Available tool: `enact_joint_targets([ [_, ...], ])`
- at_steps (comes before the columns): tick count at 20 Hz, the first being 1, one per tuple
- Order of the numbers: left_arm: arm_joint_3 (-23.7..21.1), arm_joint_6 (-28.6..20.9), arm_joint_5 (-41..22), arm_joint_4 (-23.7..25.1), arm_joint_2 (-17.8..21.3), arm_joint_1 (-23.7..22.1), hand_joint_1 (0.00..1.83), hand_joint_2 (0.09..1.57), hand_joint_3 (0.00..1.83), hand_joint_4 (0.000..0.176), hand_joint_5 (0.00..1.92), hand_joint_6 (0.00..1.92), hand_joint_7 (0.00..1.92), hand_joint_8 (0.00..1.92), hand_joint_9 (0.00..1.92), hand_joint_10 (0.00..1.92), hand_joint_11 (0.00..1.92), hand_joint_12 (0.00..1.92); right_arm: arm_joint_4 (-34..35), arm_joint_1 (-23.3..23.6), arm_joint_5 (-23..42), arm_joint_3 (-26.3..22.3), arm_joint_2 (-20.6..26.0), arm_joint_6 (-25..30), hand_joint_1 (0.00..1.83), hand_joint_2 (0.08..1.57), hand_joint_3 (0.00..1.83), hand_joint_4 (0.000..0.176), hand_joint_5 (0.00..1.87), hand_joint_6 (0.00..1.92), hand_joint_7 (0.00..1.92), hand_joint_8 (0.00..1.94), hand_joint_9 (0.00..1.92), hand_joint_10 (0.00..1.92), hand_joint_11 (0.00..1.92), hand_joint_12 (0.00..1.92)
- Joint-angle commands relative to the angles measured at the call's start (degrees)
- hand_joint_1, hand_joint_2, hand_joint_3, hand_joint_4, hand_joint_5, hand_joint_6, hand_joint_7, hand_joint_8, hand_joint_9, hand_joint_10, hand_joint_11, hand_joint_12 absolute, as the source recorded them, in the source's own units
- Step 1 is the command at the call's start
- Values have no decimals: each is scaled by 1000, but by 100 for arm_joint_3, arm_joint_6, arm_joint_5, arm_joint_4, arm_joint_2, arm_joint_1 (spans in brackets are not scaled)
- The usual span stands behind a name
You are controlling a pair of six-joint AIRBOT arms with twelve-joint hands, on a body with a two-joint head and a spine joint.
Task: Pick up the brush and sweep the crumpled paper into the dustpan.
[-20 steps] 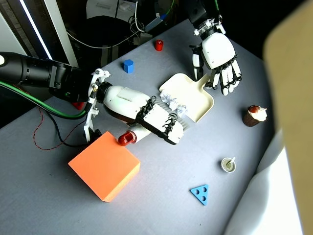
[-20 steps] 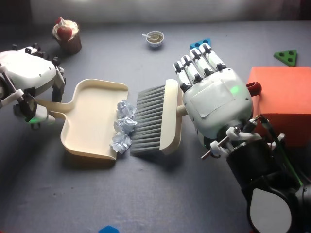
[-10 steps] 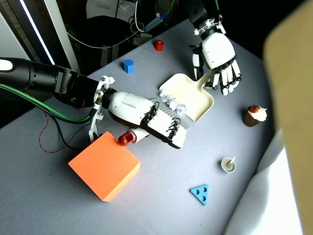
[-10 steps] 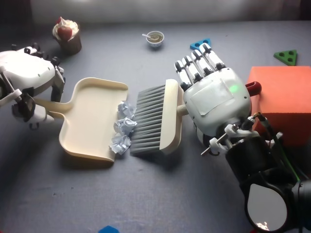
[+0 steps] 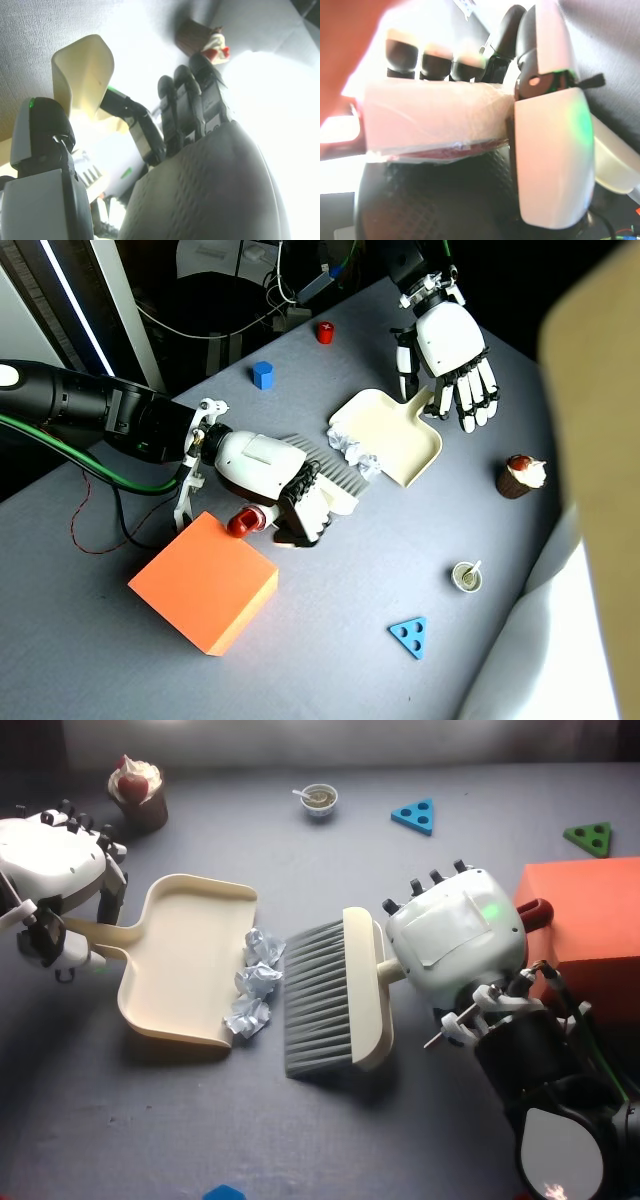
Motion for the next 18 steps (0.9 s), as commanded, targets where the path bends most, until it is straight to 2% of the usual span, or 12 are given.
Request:
enact_joint_targets([
  [1,1,0,-550,130,42,-70,1019,1199,3,8,822,1228,285,4,214,6,0,601,-615,-2,-501,-38,105,-39,1452,1136,4,0,1060,1897,1071,1941,1397,1921,1508,1921],
  [2,2,0,-552,124,42,-70,1034,1189,0,0,844,1197,314,10,234,10,0,643,-653,-1,-434,-97,158,-73,1452,1149,6,0,1031,1916,1061,1941,1409,1921,1526,1921],
  [6,15,-1,-560,120,44,-80,1021,1198,3,6,826,1224,318,1,233,2,0,637,-1026,-3,-140,-428,459,-379,1468,1171,4,0,965,1921,1025,1941,1396,1921,1530,1921],
  [8,10,-1,-559,118,44,-84,1020,1188,0,29,844,1197,320,3,230,3,0,621,-1063,17,26,-580,601,-538,1464,1183,0,0,932,1921,1021,1941,1358,1921,1479,1921],
  [9,4,-1,-561,112,44,-84,1005,1193,1,49,831,1217,309,3,230,2,0,585,-1122,47,135,-634,668,-649,1455,1188,0,0,922,1921,1009,1941,1341,1921,1472,1921],
  [10,0,-1,-564,105,44,-84,994,1206,4,47,807,1255,293,2,216,2,0,564,-1158,81,153,-682,697,-801,1451,1185,0,0,926,1921,1015,1941,1329,1921,1463,1921],
  [12,-4,-2,-586,92,45,-86,1021,1192,0,22,842,1200,317,7,238,8,0,635,-1130,187,246,-803,807,-1161,1436,1181,0,0,904,1921,1011,1941,1307,1921,1446,1921],
  [13,-2,-2,-588,92,44,-91,1016,1188,0,36,845,1195,325,6,255,10,0,685,-1086,290,284,-893,882,-1284,1433,1173,1,0,900,1921,1006,1941,1298,1921,1443,1921],
  [14,0,-2,-588,91,44,-93,1033,1182,0,11,859,1173,328,4,263,10,0,686,-1055,418,320,-983,983,-1406,1432,1180,0,0,860,1921,1004,1941,1292,1921,1447,1921],
  [16,0,0,-585,91,46,-96,1038,1174,0,10,871,1152,309,0,242,1,0,653,-950,621,298,-1110,1027,-1856,1420,1190,3,0,876,1921,1003,1941,1285,1921,1454,1921],
  [17,-1,5,-584,92,46,-96,1057,1166,0,0,888,1127,306,0,243,1,0,675,-893,780,271,-1170,1028,-2113,1425,1188,1,0,877,1921,1009,1941,1283,1921,1453,1921],
  [18,-3,6,-579,92,47,-95,1040,1171,1,9,876,1147,309,1,246,2,0,679,-892,878,271,-1187,1028,-2295,1427,1185,0,0,871,1921,1015,1941,1286,1921,1445,1921],
])
